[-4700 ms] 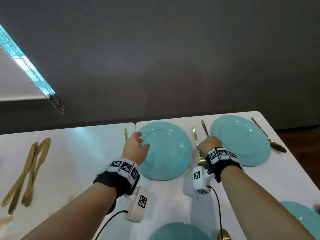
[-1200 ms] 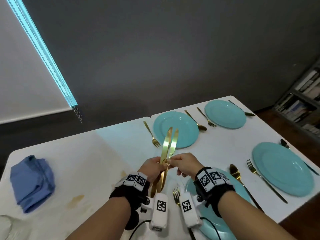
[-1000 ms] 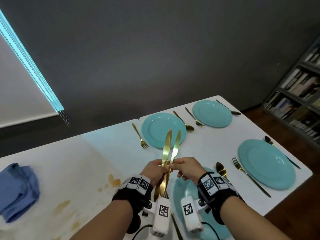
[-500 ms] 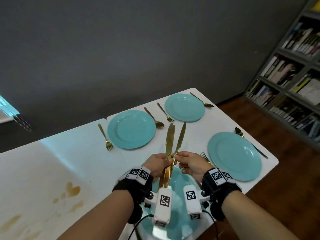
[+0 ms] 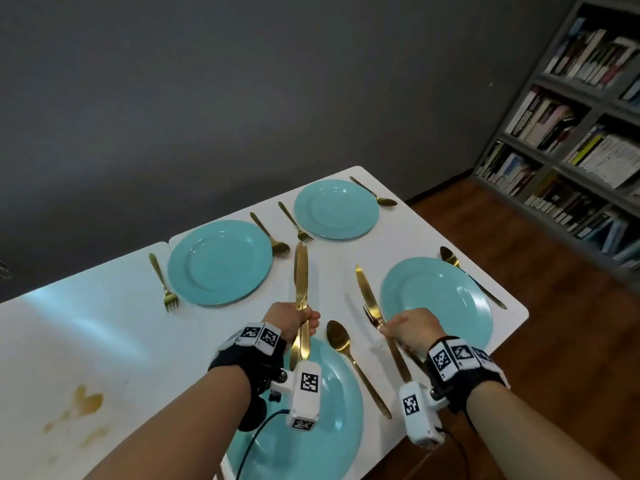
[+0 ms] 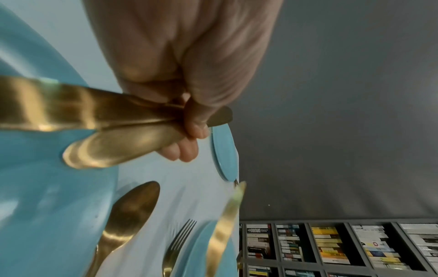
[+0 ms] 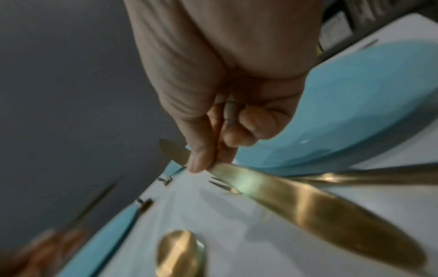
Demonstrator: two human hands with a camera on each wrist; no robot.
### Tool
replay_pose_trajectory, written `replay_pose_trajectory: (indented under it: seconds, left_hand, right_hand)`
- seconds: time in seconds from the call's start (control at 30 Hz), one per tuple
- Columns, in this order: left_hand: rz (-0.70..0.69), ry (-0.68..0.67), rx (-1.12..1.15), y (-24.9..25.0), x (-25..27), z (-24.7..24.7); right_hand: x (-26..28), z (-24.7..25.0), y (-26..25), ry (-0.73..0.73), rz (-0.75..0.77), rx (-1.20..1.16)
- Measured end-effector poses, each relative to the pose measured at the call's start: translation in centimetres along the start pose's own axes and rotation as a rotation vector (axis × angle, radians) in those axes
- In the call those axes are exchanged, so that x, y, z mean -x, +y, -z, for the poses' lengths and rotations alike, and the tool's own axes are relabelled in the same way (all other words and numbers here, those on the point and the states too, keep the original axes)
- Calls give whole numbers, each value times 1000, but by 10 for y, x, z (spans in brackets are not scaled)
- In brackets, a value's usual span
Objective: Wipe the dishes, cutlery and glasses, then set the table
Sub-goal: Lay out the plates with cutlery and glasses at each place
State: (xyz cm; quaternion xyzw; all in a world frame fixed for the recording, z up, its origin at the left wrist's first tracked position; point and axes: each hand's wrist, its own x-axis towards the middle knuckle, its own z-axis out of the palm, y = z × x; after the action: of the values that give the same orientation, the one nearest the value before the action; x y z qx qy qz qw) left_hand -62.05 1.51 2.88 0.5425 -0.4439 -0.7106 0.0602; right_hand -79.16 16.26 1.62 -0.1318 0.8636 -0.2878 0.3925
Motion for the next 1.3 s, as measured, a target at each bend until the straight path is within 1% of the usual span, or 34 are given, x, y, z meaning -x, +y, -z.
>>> replay_pose_trajectory:
  seconds: [0.13, 0.2, 0.33, 0.47, 0.57, 0.83, 1.2, 1.3]
  left_hand:
    - [-26, 21, 23, 1, -2, -4]
    - [-33, 37, 29, 2, -3, -6]
    - [-24, 61, 36, 4, -6, -9]
    - [-19, 85, 13, 6, -5, -10]
    - [-18, 72, -46, 5, -1, -9]
    - [-61, 73, -96, 2, 7, -14]
    - [-86, 77, -112, 4, 14, -22]
    - [-83, 73, -123, 4, 14, -26]
  right_hand:
    - [-9, -13, 19, 65, -36, 366]
    - [-12, -20, 24, 108, -35, 445]
    - [-21, -32, 28, 86, -69, 489]
    - [-25, -37, 30, 128, -44, 547]
    - [-21, -37, 32, 161, -40, 581]
    - [-18, -34, 37, 209, -36, 565]
    - [-16, -30, 46, 216, -16, 520]
    - [-14, -27, 51, 214, -15, 556]
